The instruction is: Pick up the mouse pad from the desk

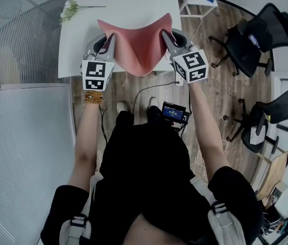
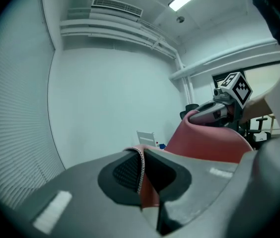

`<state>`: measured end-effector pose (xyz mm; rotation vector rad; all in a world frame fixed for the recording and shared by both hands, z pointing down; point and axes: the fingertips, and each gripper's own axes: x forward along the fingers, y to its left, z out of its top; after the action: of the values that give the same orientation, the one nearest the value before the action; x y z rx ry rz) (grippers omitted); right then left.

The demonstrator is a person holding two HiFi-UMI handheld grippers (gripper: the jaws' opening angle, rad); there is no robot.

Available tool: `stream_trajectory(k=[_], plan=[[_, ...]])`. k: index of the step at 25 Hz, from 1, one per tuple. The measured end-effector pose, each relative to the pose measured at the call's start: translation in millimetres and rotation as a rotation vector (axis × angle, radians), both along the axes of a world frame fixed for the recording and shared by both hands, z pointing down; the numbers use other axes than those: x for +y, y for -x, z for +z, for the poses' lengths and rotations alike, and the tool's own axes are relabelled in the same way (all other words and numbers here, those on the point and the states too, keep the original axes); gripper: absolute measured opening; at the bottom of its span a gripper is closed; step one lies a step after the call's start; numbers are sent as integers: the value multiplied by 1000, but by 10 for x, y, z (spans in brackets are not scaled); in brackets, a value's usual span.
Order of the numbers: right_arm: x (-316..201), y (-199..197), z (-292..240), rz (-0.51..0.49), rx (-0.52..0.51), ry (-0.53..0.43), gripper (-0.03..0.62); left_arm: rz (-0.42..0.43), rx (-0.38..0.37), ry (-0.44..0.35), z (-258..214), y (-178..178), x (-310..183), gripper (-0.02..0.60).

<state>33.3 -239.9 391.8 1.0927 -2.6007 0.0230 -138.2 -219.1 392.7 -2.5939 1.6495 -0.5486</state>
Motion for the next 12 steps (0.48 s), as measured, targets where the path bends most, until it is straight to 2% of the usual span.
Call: stream_trajectory(k=[6,12], plan=[[58,100,-554,25,-6,-145,37,-9,-26,-123,-545,-83,-8,15],[132,161,-1236,63,-45,-315,38,-42,11,-249,-1148,-74,-2,15]])
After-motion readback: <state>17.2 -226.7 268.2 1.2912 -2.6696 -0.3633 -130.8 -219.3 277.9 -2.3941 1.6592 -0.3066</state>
